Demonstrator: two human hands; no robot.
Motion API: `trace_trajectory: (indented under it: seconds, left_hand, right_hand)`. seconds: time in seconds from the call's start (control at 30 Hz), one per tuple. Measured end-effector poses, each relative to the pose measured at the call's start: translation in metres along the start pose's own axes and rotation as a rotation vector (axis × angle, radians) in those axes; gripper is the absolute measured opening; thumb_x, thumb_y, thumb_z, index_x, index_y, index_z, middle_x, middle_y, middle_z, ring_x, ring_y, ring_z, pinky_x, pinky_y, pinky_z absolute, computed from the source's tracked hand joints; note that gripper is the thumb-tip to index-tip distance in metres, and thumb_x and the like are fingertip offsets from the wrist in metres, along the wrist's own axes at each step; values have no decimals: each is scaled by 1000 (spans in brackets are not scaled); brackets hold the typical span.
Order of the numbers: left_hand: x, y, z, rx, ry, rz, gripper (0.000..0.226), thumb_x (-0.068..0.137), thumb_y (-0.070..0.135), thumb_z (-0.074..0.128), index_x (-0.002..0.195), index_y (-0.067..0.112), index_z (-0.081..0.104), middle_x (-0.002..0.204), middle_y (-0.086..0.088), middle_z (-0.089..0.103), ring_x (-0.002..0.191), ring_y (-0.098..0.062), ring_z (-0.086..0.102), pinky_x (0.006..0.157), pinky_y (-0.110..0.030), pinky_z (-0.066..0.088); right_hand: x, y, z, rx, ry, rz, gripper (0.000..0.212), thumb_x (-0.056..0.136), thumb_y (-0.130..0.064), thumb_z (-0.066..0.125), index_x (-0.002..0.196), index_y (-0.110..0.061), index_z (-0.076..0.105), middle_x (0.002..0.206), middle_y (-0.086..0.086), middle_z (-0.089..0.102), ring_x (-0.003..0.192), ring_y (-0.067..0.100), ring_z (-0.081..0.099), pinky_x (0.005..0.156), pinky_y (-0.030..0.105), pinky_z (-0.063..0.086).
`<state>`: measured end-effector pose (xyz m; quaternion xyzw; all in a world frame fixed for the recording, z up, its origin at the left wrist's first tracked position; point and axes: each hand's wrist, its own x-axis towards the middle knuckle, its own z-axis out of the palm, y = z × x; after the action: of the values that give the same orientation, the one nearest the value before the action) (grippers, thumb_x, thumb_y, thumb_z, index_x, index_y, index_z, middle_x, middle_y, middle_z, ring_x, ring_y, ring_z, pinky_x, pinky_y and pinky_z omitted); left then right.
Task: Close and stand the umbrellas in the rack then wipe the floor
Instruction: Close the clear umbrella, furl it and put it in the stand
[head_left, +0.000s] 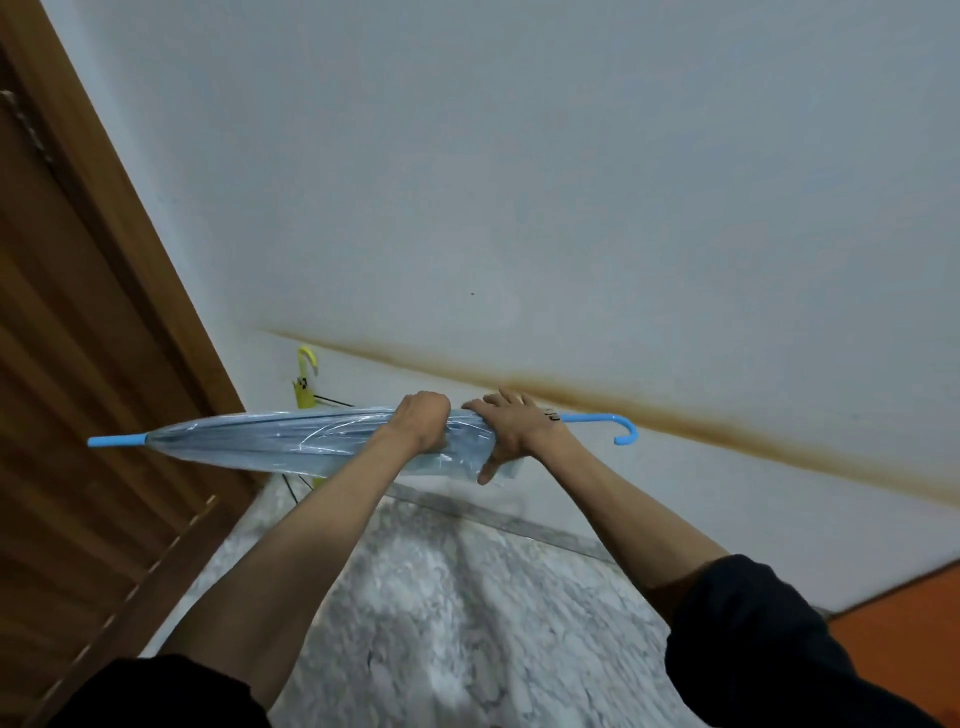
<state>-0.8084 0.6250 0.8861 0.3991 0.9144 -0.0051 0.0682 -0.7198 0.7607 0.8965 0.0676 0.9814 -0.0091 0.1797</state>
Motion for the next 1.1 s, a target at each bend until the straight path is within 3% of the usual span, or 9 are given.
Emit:
trace_trajectory:
  seconds: [0.17, 0.33, 0.53, 0.7, 0.77, 0.83, 0.9, 1.0, 1.1]
  left_hand:
    - [-3, -4, -2, -141, -70, -4, 25, 69, 27, 72, 86, 9, 68, 89, -11, 70, 89, -31, 66, 75, -33, 52]
    - [0, -2, -16, -220, -131, 24, 35, 59, 32, 79, 90, 19, 70, 93, -9, 63, 97, -27, 55, 76, -32, 50]
    - [0, 0, -25, -213, -97, 84, 45, 74, 33, 70, 114, 18, 55, 108, -8, 66, 97, -30, 60, 72, -30, 42]
    - [-2, 4, -23, -203, -36, 45, 53, 69, 35, 65, 112, 9, 47, 103, -13, 62, 89, -31, 57, 69, -35, 46]
    - [0, 5, -28, -216, -35, 33, 46, 67, 34, 65, 103, 10, 48, 99, -10, 60, 86, -29, 56, 65, -33, 42]
    - [3, 6, -32, -254, -50, 26, 39, 64, 33, 65, 94, 12, 50, 92, -7, 61, 81, -26, 57, 61, -31, 42]
    - [4, 8, -35, -300, -78, 20, 38, 61, 34, 65, 88, 12, 53, 87, -5, 61, 78, -24, 58, 61, -31, 47]
    - [1, 13, -35, -329, -153, 0, 46, 59, 40, 66, 96, 14, 57, 91, -4, 62, 80, -22, 61, 72, -36, 55]
    - [2, 18, -33, -307, -213, 17, 57, 54, 47, 72, 101, 18, 58, 95, -2, 64, 81, -21, 62, 77, -39, 56]
  right_hand:
    - [-3, 18, 13, -41, 240, -8, 60, 67, -56, 77, 111, -20, 56, 109, 5, 60, 103, 28, 60, 80, 36, 47]
    - [-6, 28, 1, -8, 307, 37, 27, 75, -38, 70, 92, -20, 60, 95, 2, 70, 92, 28, 64, 62, 30, 40]
    - [-4, 38, -23, -28, 247, 84, 38, 73, -40, 70, 104, -23, 55, 103, 2, 69, 100, 28, 62, 80, 35, 41]
    - [-7, 33, -30, -137, 167, 46, 122, 54, -63, 82, 150, -32, 15, 148, 6, 35, 142, 31, 24, 110, 61, 18]
    - [-8, 28, -28, -151, 201, -27, 137, 49, -68, 81, 154, -31, 1, 158, 5, 21, 149, 30, 9, 114, 64, 7]
    - [-7, 27, -23, -155, 246, -64, 137, 51, -71, 79, 155, -29, 1, 157, 4, 26, 148, 30, 14, 117, 61, 7]
    - [-8, 29, -19, -128, 299, -68, 125, 54, -70, 77, 153, -28, 15, 142, 5, 46, 134, 29, 40, 114, 51, 23]
    - [-10, 34, -16, -114, 295, -64, 86, 59, -64, 78, 128, -25, 44, 108, 3, 67, 97, 28, 63, 76, 35, 42]
    - [-10, 34, -11, -63, 277, -28, 56, 64, -53, 79, 101, -20, 54, 94, 4, 69, 88, 29, 64, 64, 33, 42]
